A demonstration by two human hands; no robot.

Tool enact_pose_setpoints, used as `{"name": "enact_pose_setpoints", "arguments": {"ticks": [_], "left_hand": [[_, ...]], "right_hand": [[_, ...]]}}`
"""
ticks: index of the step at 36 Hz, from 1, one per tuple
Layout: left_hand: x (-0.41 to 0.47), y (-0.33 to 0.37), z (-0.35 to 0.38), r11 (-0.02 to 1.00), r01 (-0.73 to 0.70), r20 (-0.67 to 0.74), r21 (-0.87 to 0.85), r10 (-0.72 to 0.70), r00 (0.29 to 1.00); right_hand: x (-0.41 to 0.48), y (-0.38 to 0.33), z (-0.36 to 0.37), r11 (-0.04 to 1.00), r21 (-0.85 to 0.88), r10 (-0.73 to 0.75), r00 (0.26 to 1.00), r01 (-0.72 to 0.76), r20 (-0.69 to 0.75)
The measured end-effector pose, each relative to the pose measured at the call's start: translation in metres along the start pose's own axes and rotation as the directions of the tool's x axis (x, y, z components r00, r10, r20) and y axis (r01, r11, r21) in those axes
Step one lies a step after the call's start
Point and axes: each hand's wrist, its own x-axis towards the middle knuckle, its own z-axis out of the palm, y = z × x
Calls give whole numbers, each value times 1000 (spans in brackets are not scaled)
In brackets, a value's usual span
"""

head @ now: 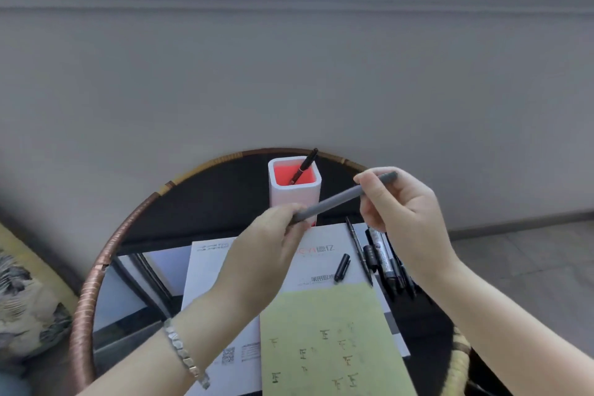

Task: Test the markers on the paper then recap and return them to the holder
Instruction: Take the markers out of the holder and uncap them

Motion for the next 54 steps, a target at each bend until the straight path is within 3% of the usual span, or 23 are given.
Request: {"name": "enact_pose_setpoints", "arguments": {"ticks": [4, 8, 14, 23, 28, 31, 33, 35, 39, 41, 49, 54], "left_hand": [[-11, 8, 13, 998, -38, 131, 49, 31, 991], [-17, 14, 18, 998, -32, 198, 46, 23, 980], [-23, 13, 19, 990, -8, 212, 140, -22, 977], [-29, 3, 21, 994, -2, 237, 112, -25, 971], [-30, 0, 18, 987, 64, 244, 151, -99, 965], [-32, -2, 13, 966, 222, 186, 132, -244, 952], [-33, -7, 6, 927, 368, 151, 66, -374, 915], [-35, -12, 2, 895, 446, 91, -24, -443, 892], [-36, -23, -4, 876, 480, 101, -44, -475, 874], [-37, -21, -8, 879, 476, 131, -20, -470, 873], [-40, -21, -11, 871, 472, 130, -135, -456, 880], [-35, -19, -4, 881, 459, 105, -110, -449, 887]], "right_hand": [[-10, 16, -1, 961, 106, 254, 967, -255, 23], [-17, 28, 5, 924, 127, 356, 933, -360, 59], [-29, 38, 13, 905, 149, 391, 917, -398, 73], [-37, 46, 19, 880, 190, 434, 899, -436, 56], [-34, 48, 18, 903, 153, 397, 916, -401, 56], [-12, 50, 8, 913, 147, 396, 915, -382, -81], [8, 53, -4, 894, 58, 449, 886, -445, -113], [23, 58, -12, 846, -65, 528, 849, -528, -32], [34, 70, -5, 704, -419, 647, 761, -574, 44], [36, 77, 4, 657, -561, 631, 774, -503, 44], [27, 95, 30, 540, -820, 421, 904, -188, 69], [30, 105, 19, 334, -942, 320, 944, -35, 78]]}}
